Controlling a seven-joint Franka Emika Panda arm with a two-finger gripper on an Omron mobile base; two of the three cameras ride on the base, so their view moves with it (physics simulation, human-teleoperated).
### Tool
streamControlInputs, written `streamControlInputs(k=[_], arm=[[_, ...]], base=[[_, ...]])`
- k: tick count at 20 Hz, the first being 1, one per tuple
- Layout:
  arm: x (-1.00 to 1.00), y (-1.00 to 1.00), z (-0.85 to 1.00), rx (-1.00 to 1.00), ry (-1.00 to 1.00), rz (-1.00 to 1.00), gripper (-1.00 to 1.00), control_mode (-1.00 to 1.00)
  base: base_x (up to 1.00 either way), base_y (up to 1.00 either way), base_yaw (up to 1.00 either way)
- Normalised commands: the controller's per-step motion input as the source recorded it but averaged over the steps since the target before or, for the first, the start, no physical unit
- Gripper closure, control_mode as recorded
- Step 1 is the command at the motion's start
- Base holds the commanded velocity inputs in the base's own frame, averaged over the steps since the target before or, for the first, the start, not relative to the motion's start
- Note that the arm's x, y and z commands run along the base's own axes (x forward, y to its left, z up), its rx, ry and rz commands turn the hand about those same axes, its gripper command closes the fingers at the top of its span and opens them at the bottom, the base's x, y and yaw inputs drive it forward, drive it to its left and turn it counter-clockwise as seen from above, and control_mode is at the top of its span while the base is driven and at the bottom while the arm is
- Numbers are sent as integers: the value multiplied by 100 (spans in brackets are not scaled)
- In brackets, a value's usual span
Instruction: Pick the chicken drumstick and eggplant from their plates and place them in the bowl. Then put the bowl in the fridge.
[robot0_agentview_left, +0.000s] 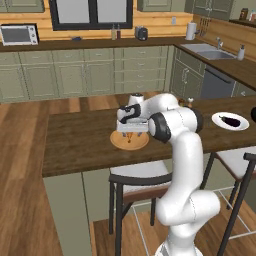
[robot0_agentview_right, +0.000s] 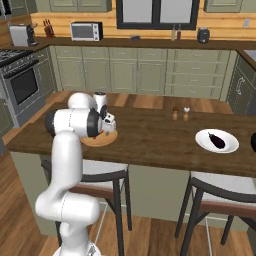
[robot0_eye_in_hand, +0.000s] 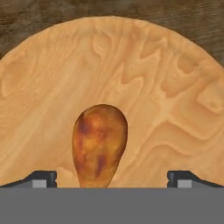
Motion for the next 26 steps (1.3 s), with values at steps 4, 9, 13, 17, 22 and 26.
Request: streamControlInputs(k=[4, 9, 13, 17, 22, 26], arm=[[24, 14, -8, 0, 0, 0, -100, -100], [8, 8, -11, 0, 0, -1, -100, -100], [0, 0, -19, 0, 0, -3, 100, -100], [-1, 0, -3, 0, -1, -6, 100, -100], [-15, 0, 6, 0, 0, -1, 100, -100], [-49, 0, 40, 0, 0, 0, 100, -100]], base=[[0, 0, 0], [0, 0, 0], [0, 0, 0], [0, 0, 0], [0, 0, 0], [0, 0, 0]])
